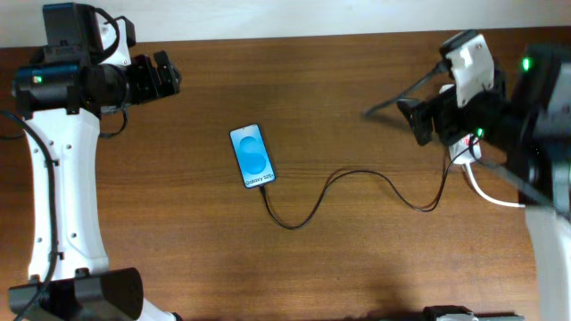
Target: Plug charger to phone and switch on socket
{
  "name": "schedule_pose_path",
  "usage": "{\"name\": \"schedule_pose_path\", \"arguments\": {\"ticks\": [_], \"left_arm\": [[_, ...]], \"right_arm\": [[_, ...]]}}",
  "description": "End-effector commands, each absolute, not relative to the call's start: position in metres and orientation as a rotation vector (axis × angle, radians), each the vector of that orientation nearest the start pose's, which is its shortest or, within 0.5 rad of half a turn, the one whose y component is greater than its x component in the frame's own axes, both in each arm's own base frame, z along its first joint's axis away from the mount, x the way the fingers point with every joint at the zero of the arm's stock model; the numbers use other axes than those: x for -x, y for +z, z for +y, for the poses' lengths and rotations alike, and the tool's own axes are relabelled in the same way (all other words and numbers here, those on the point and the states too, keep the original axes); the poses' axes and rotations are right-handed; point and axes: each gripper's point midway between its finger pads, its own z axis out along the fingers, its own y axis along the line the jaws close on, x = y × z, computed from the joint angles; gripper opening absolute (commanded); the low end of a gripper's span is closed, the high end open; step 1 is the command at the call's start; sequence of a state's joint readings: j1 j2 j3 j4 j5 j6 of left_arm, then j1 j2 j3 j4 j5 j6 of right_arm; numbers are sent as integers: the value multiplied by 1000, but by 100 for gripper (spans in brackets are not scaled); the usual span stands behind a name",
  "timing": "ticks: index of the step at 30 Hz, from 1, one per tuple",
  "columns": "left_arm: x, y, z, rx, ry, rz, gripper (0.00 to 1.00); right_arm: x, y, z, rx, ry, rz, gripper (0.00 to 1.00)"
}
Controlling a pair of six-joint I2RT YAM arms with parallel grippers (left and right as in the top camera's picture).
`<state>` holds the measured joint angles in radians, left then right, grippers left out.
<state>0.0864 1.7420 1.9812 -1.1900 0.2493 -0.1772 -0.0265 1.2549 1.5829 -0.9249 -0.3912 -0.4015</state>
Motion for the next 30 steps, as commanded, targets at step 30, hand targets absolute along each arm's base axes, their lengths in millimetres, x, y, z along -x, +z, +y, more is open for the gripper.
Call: {"name": "schedule_pose_path", "arguments": {"ticks": [30], "left_arm": [[-430, 299, -3, 227, -338, 2492, 99]], "right_arm": [[-240, 187, 50, 637, -219, 1388, 99]]}}
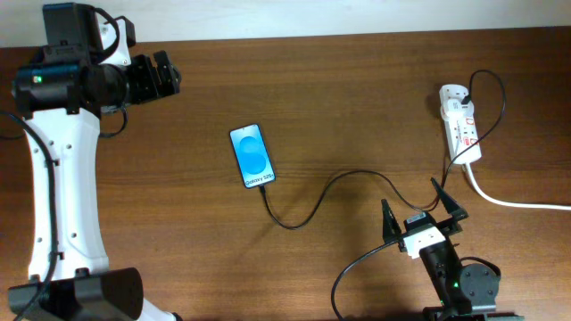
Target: Plug charger to phone and switch on socket
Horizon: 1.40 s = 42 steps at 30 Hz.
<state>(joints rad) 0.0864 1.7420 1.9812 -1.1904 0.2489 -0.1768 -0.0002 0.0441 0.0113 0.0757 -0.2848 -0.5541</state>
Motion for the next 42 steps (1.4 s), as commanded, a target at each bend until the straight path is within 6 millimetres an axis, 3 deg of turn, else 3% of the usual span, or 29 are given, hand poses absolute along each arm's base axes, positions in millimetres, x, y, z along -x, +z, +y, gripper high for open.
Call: {"name": "schedule_pose_path", "arguments": {"ticks": [1, 3, 26, 28, 29, 31, 36, 40, 42], "left_arm": [[-430, 299, -3, 227, -338, 2492, 99], [-430, 299, -3, 227, -338, 2492, 99], [-430, 298, -1, 231, -323, 2493, 99], [-420, 296, 8, 260, -256, 2522, 99], [-412, 305, 10, 245, -215, 2504, 99], [-398, 324, 6, 115, -178, 2446, 99], [-364, 334, -4, -20, -137, 2325, 99], [-343, 302, -8, -40, -136, 2231, 99], [-332, 276, -11, -49, -140, 2190, 99]], "right_arm": [[-240, 181, 50, 639, -214, 1412, 98], [-239, 163, 50, 653, -188, 1485, 98], [-240, 163, 48, 594, -142, 1510, 99], [-240, 163, 48, 594, -142, 1510, 99], [-240, 163, 48, 594, -142, 1510, 98], [-240, 163, 48, 594, -142, 1509, 98], [-240, 163, 48, 594, -142, 1509, 98], [-240, 163, 48, 594, -142, 1510, 98], [-240, 163, 48, 594, -142, 1510, 99]]}}
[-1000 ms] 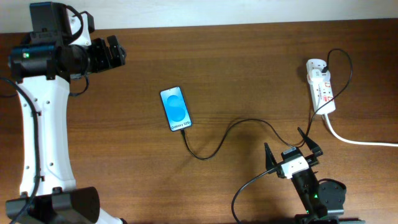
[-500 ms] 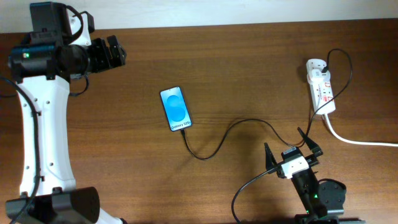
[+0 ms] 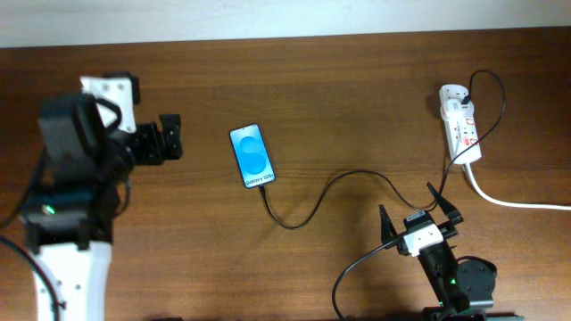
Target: Plug charger to phone and switch on socket
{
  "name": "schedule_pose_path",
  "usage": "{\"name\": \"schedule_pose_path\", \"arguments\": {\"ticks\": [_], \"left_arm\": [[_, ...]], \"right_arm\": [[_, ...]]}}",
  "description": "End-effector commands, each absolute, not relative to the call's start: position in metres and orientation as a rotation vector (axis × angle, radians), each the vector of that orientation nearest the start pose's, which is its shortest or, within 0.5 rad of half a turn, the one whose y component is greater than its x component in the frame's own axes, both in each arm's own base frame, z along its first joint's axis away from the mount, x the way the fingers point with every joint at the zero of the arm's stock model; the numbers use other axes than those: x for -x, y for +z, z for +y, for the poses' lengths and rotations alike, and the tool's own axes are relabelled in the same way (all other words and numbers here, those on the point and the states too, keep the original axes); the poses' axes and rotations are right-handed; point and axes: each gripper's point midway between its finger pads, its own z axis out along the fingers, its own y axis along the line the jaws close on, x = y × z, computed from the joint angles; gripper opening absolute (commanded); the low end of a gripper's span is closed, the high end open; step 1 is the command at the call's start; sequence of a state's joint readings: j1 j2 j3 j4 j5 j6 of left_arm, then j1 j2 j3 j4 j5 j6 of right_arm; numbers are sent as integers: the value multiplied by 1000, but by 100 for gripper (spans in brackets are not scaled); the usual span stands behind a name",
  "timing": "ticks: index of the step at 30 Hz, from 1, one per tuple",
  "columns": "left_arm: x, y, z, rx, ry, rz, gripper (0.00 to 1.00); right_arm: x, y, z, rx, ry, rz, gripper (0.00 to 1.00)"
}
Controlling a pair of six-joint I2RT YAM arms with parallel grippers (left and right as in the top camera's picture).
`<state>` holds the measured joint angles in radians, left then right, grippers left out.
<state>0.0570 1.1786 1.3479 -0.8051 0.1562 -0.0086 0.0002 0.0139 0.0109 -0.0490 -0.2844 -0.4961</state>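
The phone (image 3: 252,155) lies face up mid-table with its screen lit blue. A black charger cable (image 3: 357,175) meets the phone's lower edge, loops across the wood and rises to the white socket strip (image 3: 460,120) at the far right. My left gripper (image 3: 170,138) hovers left of the phone, open and holding nothing. My right gripper (image 3: 417,217) sits near the front edge with its fingers spread over a bend of the cable, touching nothing. The strip's switch is too small to read.
A white mains cord (image 3: 517,203) runs from the socket strip off the right edge. The left arm's white body (image 3: 67,267) fills the front left. The right arm's base (image 3: 459,281) is at the front edge.
My left arm has come forward from the back left corner, and its gripper now sits level with the phone, to its left. The right arm, phone and cable are unchanged.
First my right arm was over the socket strip at the far right, while the left gripper rested at the back left. A second later the right arm was back at the front edge, the strip uncovered. Now the left gripper is beside the phone.
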Motion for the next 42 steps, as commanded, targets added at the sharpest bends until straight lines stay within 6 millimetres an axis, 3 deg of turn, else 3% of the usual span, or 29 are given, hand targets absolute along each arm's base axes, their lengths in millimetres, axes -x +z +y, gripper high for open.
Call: {"name": "schedule_pose_path", "arguments": {"ticks": [1, 3, 6, 12, 18, 23, 29, 31, 34, 42], "left_arm": [[-324, 260, -13, -58, -131, 2167, 99], [-313, 237, -18, -80, -92, 2099, 99], [-306, 219, -22, -92, -70, 1995, 99], [-286, 174, -7, -37, 15, 1928, 99], [-266, 167, 5, -15, 91, 1820, 99], [-255, 156, 3, -138, 175, 1758, 99], [-249, 130, -9, -301, 203, 1744, 99], [-249, 135, -9, -299, 201, 1723, 100], [-246, 160, -9, -279, 211, 1614, 99], [-246, 156, -9, -281, 211, 1630, 99]], "right_arm": [[-240, 163, 48, 594, -142, 1509, 98], [-240, 163, 48, 594, -142, 1509, 98], [-240, 163, 48, 594, -142, 1510, 98], [-240, 163, 48, 594, -142, 1510, 98], [-240, 163, 48, 594, -142, 1510, 98], [-240, 163, 48, 594, -142, 1510, 98], [-240, 163, 48, 594, -142, 1510, 98], [-240, 163, 48, 594, -142, 1510, 98], [-240, 163, 48, 594, -142, 1510, 98], [-240, 163, 48, 594, -142, 1510, 98]]}}
